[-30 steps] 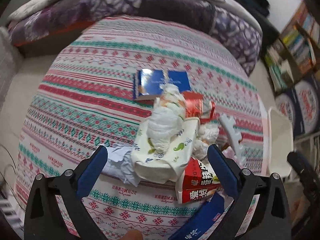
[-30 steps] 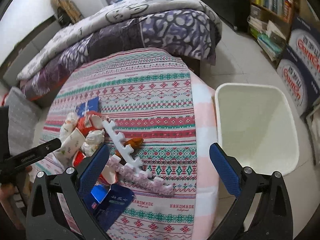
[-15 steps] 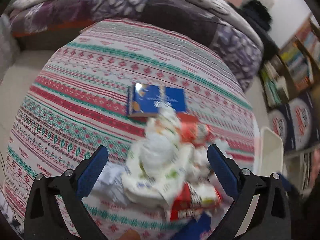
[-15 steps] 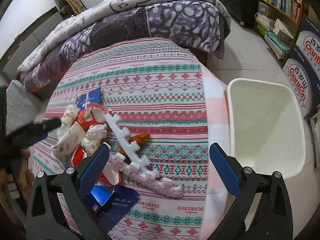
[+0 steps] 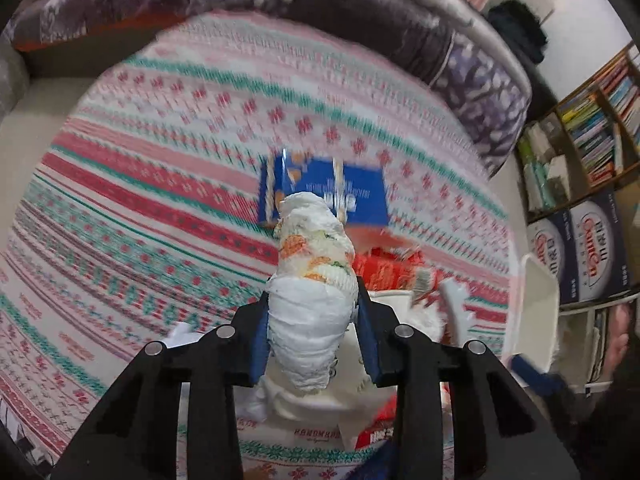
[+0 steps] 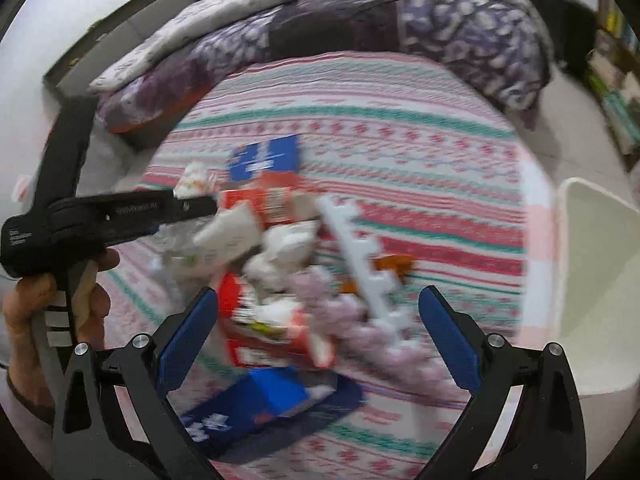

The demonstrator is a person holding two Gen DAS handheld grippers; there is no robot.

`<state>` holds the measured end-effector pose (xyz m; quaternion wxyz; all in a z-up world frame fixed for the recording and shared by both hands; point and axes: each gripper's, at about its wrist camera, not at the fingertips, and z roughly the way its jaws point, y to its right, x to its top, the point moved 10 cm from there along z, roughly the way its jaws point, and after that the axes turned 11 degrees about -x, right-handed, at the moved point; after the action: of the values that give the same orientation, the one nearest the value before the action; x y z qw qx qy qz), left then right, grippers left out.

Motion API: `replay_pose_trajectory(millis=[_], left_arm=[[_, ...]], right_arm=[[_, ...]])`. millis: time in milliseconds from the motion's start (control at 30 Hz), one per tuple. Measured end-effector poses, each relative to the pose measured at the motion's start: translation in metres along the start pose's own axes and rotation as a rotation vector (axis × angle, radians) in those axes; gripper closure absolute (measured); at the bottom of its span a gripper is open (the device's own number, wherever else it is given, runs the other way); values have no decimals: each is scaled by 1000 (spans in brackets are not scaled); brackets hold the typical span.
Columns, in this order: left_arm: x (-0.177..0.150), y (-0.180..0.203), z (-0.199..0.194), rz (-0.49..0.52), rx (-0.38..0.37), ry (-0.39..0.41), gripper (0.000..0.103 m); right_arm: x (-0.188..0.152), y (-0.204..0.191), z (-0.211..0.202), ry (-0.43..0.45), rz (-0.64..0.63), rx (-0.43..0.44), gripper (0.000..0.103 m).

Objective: Collect trash
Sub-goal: 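Grasp the white-green paper cup with the right gripper while the left gripper lifts the bundle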

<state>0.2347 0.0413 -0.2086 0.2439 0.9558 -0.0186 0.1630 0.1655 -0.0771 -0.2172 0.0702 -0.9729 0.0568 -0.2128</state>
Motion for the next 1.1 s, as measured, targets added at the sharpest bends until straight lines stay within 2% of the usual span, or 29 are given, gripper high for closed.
replay_pose_trajectory(millis=[200, 267, 467, 500, 567, 633, 667, 733, 800, 1000, 1100], left_arm=[[20, -10, -79, -47, -15, 193, 66], [19, -16, -91, -64, -23, 218, 66], [12, -35, -104, -86, 0, 223, 66], [11, -39, -105, -86, 11, 220, 66], [8, -44, -104, -88, 24, 211, 66], [6, -47, -105, -87, 22, 206, 66], [5, -48, -106, -85, 22, 205, 66], [4, -45, -104, -73, 26, 204, 66], [5, -41, -103, -58, 32, 209, 66], [8, -25, -104, 0, 57, 248, 66], [10, -14, -104, 35, 70, 275, 66]], right_arm=[[3, -43, 16, -89, 175, 184, 7], [5, -54, 25, -123, 258, 227, 8], [5, -78, 52, -160, 282, 201, 22], [5, -80, 54, -162, 281, 196, 25], [6, -84, 57, -155, 270, 187, 37], [7, -86, 60, -155, 257, 186, 61], [6, -84, 62, -151, 262, 186, 62], [7, -80, 61, -131, 269, 183, 69], [10, -78, 58, -107, 271, 184, 70], [30, -79, 22, 44, 199, 160, 71], [40, -74, 1, 141, 158, 111, 71]])
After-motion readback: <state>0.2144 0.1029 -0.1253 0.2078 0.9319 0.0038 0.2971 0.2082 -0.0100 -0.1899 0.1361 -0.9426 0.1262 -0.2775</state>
